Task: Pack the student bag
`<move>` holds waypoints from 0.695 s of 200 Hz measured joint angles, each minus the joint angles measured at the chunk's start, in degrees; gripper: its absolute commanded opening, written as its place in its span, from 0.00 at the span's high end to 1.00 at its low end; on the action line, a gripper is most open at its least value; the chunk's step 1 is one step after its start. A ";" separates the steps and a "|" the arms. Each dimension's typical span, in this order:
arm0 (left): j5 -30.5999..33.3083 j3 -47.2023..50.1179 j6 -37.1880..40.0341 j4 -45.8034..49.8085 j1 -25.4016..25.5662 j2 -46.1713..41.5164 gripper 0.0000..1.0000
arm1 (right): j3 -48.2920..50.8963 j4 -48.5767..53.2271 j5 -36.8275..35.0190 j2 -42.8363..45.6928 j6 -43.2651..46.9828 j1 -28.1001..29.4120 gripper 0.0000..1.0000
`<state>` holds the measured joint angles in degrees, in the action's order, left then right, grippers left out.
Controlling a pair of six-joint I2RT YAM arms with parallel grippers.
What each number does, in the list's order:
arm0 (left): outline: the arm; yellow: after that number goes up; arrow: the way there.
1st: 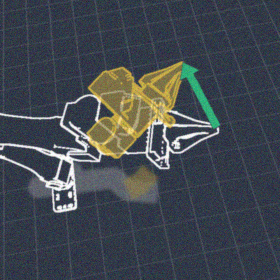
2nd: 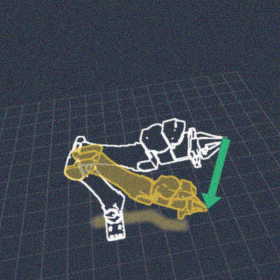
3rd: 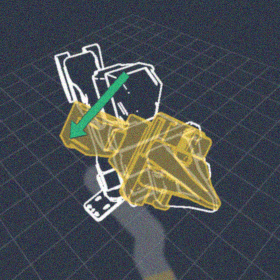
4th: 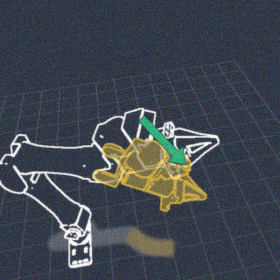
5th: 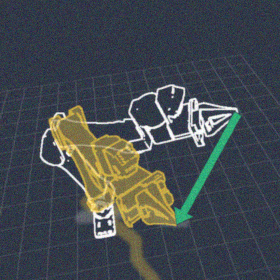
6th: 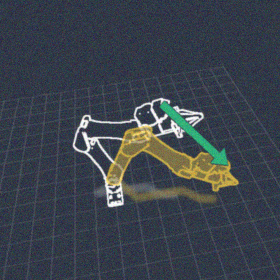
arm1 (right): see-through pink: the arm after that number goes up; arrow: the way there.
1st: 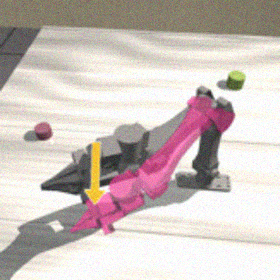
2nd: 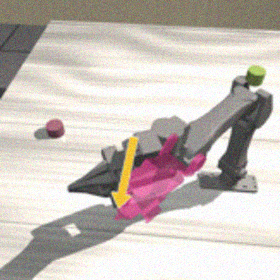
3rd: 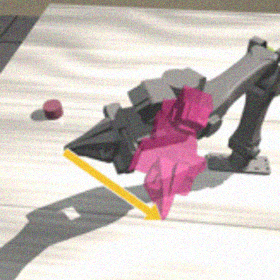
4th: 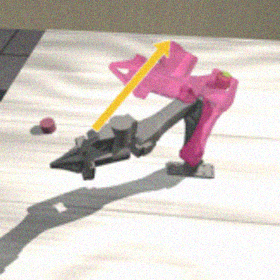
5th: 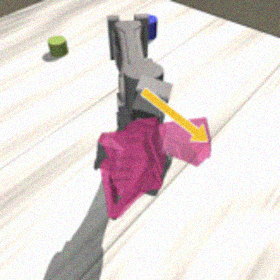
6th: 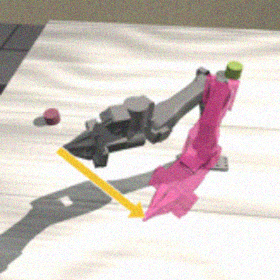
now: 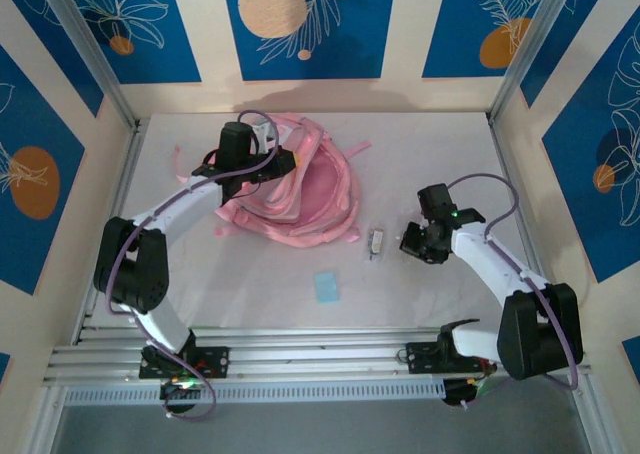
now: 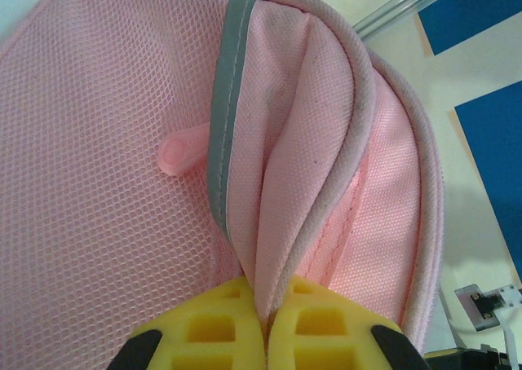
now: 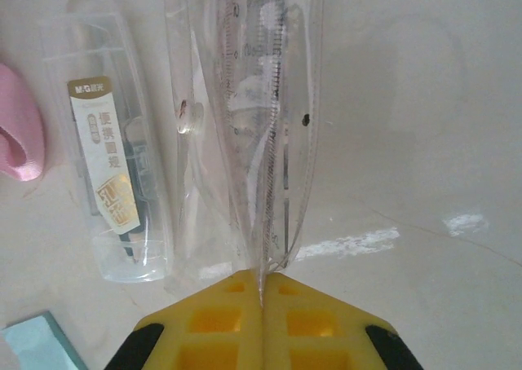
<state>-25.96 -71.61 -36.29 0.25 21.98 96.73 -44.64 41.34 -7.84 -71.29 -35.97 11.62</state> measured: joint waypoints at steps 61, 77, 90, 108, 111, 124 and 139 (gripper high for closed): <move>0.02 -0.74 0.39 1.09 -0.04 0.11 1.00 | -2.32 0.04 4.42 2.82 1.49 -1.51 1.00; 0.04 -1.49 0.70 1.90 -0.13 0.11 1.00 | -3.82 -2.08 8.00 4.22 1.44 -1.44 1.00; 0.09 -2.03 0.83 2.47 -0.24 0.11 1.00 | -4.57 -4.90 11.23 4.46 1.25 -0.81 1.00; 0.09 -2.34 0.83 2.86 -0.44 0.11 1.00 | -4.87 -9.86 15.28 3.50 0.46 1.22 1.00; 0.09 -2.38 0.83 2.95 -0.44 0.11 1.00 | -4.90 -10.69 15.78 3.19 0.31 1.73 1.00; 0.07 -2.54 0.83 3.37 -0.46 0.13 1.00 | -5.14 -14.53 17.64 1.18 -0.55 3.98 1.00; 0.09 -2.97 0.83 3.76 -0.46 0.22 1.00 | -5.70 -19.45 19.15 -2.23 -1.22 6.84 1.00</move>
<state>-25.87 -74.59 -35.46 4.01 21.52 96.95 -50.35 21.89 11.31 -73.52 -37.19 18.46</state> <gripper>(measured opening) 0.058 0.050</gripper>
